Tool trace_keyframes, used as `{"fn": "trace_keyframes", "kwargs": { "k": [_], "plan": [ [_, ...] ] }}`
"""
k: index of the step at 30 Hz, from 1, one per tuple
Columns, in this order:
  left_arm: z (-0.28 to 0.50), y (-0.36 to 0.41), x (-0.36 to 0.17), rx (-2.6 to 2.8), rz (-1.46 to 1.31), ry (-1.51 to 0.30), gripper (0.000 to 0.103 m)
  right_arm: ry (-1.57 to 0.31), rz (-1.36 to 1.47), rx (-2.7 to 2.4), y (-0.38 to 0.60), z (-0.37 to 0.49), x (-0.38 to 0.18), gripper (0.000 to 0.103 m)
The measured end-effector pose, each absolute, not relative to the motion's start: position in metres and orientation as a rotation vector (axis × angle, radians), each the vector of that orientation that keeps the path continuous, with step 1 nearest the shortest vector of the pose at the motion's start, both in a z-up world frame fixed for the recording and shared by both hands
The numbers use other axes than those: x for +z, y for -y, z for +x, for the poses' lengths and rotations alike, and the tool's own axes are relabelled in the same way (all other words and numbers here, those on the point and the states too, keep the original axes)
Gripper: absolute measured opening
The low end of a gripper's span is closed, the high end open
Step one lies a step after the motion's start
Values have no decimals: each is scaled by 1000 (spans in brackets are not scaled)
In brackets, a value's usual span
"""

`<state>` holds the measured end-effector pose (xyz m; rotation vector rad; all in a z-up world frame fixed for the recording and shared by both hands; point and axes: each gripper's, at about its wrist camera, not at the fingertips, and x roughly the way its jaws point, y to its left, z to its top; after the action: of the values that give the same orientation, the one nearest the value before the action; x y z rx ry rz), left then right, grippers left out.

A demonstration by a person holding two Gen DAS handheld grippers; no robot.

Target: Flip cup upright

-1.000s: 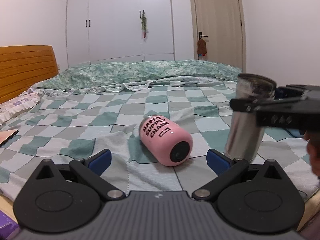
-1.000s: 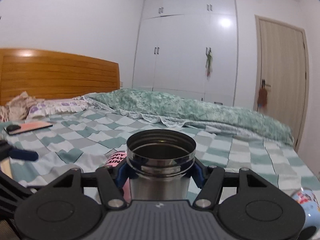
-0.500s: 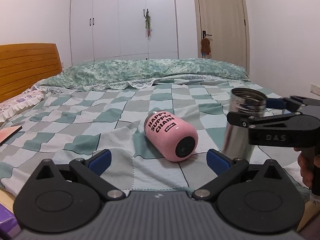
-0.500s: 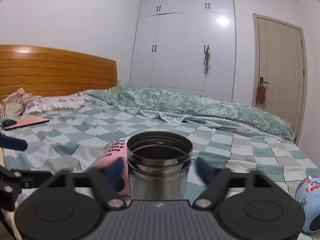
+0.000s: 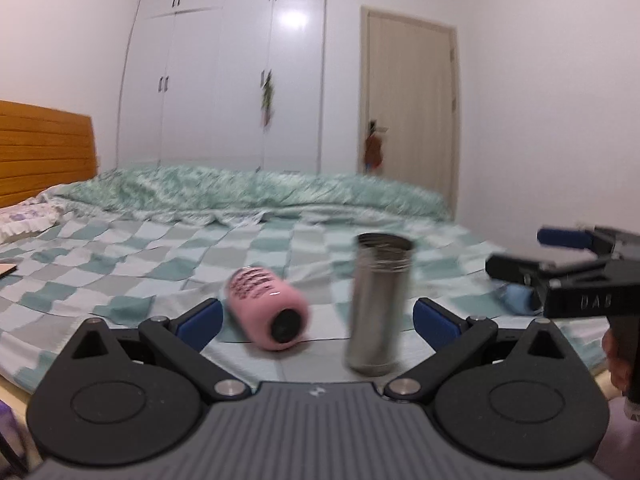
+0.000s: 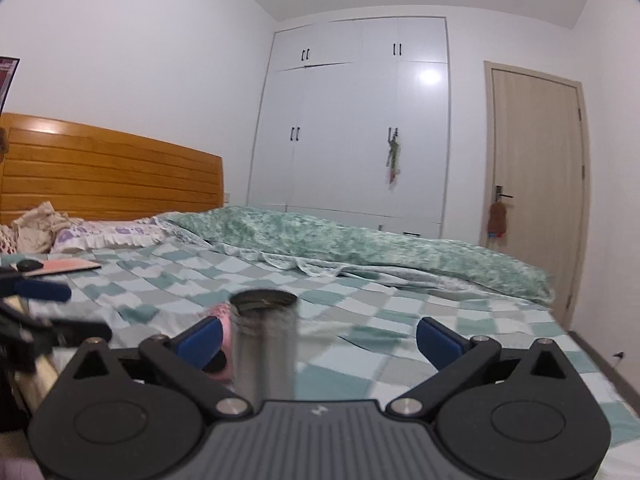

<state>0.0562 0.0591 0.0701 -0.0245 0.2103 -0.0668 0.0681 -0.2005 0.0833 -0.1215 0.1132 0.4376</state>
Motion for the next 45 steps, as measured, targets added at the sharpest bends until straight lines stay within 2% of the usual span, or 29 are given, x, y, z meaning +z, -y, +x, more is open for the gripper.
{"fn": "trace_keyframes", "kwargs": {
  "k": [8, 19, 25, 45],
  "plan": [
    [27, -19, 42, -137, -60, -168, 103, -128, -118, 328, 266, 15, 56, 103],
    [17, 13, 2, -52, -29, -164, 103, -136, -104, 233, 293, -15, 4, 103],
    [14, 18, 0, -25, -18, -138, 103, -82, -100, 210, 295, -22, 5, 103],
    [12, 16, 0, -24, -26, -133, 103, -80, -95, 208, 291, -20, 5, 103]
  ]
}}
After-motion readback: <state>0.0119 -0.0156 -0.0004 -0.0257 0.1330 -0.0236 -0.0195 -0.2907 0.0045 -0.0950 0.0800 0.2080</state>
